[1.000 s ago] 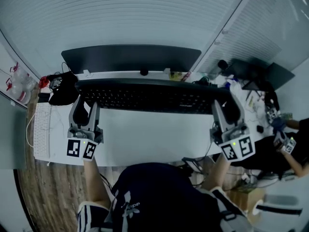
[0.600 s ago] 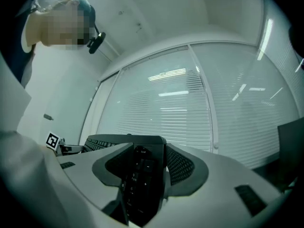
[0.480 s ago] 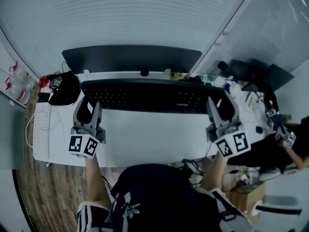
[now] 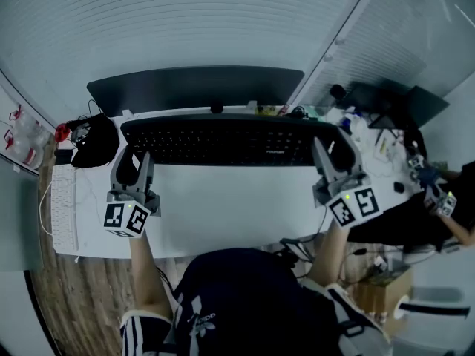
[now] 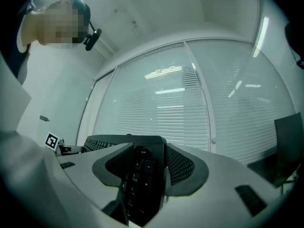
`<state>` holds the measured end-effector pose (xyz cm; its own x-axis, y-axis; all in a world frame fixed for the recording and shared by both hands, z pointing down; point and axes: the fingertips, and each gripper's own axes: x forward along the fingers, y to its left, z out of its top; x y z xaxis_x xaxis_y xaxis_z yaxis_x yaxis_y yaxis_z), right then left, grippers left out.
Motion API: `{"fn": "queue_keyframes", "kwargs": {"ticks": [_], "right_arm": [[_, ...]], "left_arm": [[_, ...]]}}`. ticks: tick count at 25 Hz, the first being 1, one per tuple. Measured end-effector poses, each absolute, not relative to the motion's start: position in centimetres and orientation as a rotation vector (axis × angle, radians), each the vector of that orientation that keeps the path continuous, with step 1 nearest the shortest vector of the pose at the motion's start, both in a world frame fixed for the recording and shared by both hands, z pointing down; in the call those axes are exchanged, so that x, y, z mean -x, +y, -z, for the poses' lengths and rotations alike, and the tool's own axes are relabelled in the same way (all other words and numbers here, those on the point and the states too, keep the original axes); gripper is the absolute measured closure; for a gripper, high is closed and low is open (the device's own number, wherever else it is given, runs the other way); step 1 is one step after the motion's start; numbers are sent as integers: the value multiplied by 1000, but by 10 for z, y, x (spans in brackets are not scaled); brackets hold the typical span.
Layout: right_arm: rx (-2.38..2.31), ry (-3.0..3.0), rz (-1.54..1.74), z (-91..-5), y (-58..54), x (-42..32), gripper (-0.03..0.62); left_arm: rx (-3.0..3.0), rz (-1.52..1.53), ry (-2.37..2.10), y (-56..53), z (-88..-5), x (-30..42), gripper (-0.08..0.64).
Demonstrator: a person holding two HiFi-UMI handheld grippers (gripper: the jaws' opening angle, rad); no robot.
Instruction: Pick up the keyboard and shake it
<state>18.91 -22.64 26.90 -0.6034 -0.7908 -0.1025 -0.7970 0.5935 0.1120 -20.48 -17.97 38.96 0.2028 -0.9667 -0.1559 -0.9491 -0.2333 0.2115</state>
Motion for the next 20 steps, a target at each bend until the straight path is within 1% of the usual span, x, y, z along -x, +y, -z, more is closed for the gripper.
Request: {"fn": "queue_keyframes", "kwargs": {"ticks": [4,7,10,12,14,18,20], "right_arm": [[1383,2757,-191,-274,-208,-196,394],[1413,2745,-153,-284,-228,-190,394],[1403,2747,-121,-288,-213,-193,394],[1367,2737,-98,-292,-209,-199,413],[1382,2727,-77,-296,-218,-196,414],[1365,2748,-120,-279,-205,-189,414],[1374,2752,-108,-288,-216,-190,413]], "left_arm": [[-2380,401,-1859,-167,-390,203,341],[-2361,354,-1875,-188,-401,207,341],[-2372,328,-1841,-175,-403,205,341],[-2391,317,-1818,-173,-404,208,341],[-2375,302,-1837,-181,-405,210,341],[-2372,347,-1819,-172,-395,209,341],[-2364,340,-1833,-175,-396,211,341]]}}
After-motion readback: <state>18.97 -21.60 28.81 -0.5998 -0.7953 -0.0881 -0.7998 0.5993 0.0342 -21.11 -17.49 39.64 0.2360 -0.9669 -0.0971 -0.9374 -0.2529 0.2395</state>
